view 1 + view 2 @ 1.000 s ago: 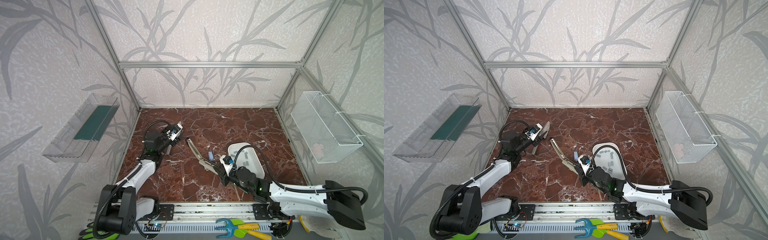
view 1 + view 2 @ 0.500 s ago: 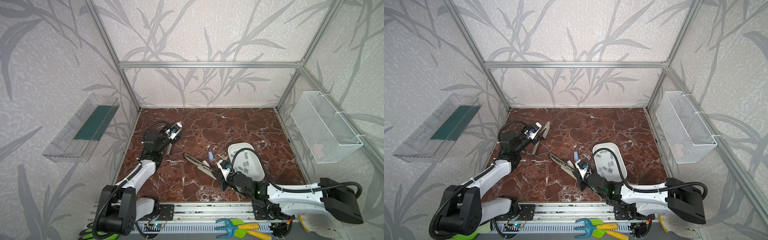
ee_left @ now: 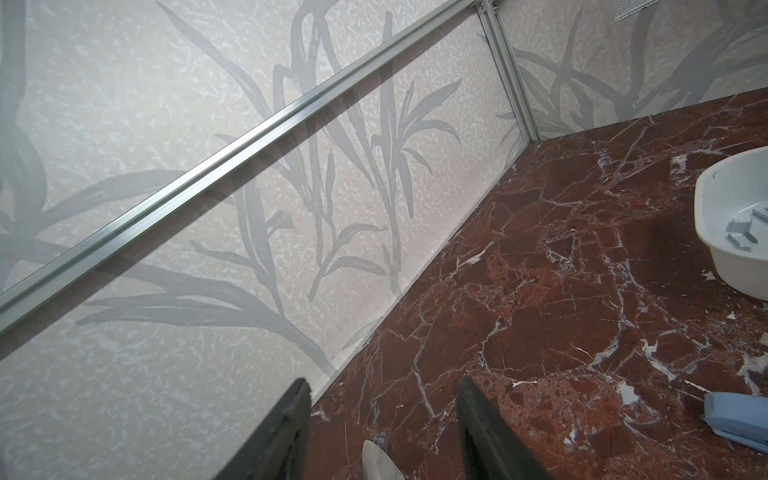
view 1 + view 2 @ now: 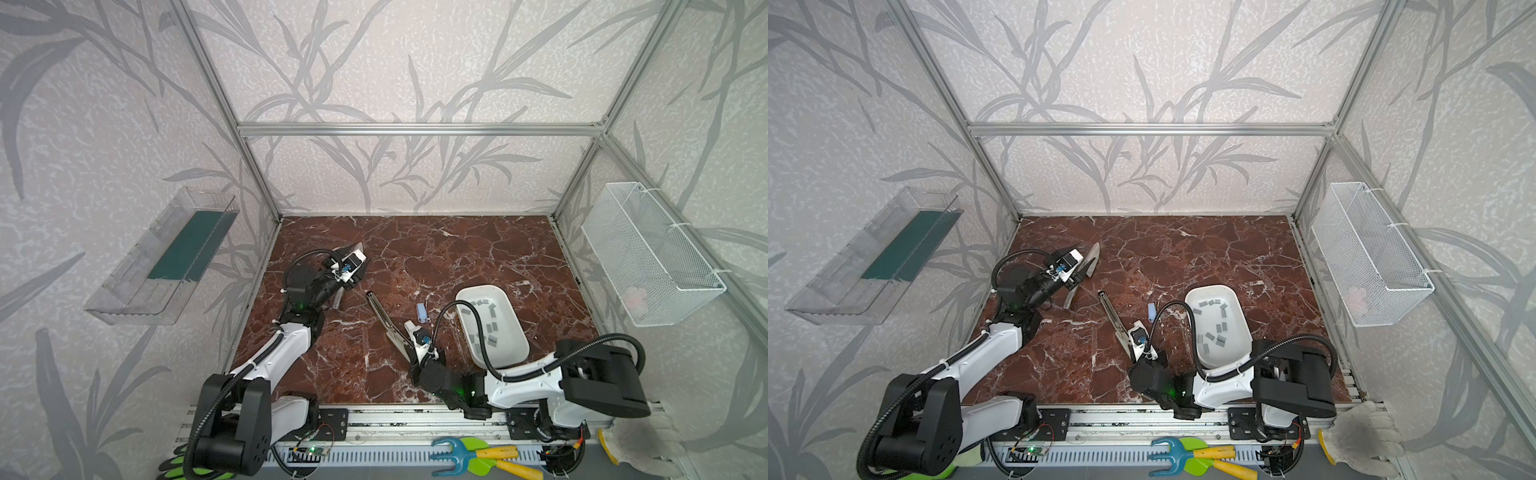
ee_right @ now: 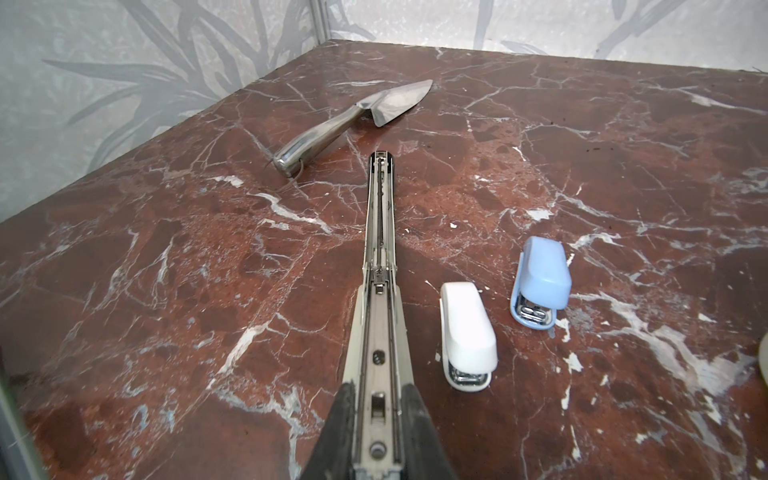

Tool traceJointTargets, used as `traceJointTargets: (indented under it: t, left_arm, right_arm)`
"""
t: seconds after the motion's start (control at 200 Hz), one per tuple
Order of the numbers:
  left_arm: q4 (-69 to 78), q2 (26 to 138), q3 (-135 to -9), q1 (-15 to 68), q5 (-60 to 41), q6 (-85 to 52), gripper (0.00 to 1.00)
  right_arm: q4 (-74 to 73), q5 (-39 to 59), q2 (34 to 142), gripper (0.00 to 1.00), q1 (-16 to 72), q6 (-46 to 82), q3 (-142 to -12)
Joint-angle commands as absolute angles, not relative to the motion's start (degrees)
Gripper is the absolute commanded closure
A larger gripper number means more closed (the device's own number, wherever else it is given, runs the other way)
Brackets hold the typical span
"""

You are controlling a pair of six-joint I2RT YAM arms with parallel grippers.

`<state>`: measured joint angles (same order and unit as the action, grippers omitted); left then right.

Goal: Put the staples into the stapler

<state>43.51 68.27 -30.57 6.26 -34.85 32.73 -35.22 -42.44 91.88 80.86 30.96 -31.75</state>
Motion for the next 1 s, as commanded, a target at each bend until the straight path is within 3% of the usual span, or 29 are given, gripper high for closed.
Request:
traceJointTargets:
  t: [0.0, 0.09, 0.365, 0.715, 0.995]
  left_arm:
    - [45.8, 67.3, -30.5, 6.4, -36.8, 32.1, 0.43]
    - [45.7, 67.1, -30.5, 6.4, -37.5, 31.6, 0.43]
    - [42.8, 66.7, -31.0, 6.4, -39.0, 33.5, 0.43]
    - [40.7, 66.1, -31.4, 6.5, -39.7, 34.6, 0.43]
    - [36.1, 65.9, -32.4, 6.5, -42.4, 37.5, 0.44]
  right_arm:
    - [-36.2, -49.5, 94.8, 1.00, 81.1, 37.9, -34.0]
    - [-38.6, -49.6, 97.1, 1.00, 81.2, 38.2, -34.3]
    - [-38.5, -51.1, 101.1, 0.84, 83.4, 38.7, -36.5]
    - [-40.3, -51.1, 108.5, 0.80, 85.0, 41.9, -38.6]
    - [-42.0, -50.1, 109.3, 0.56, 85.0, 38.0, -39.4]
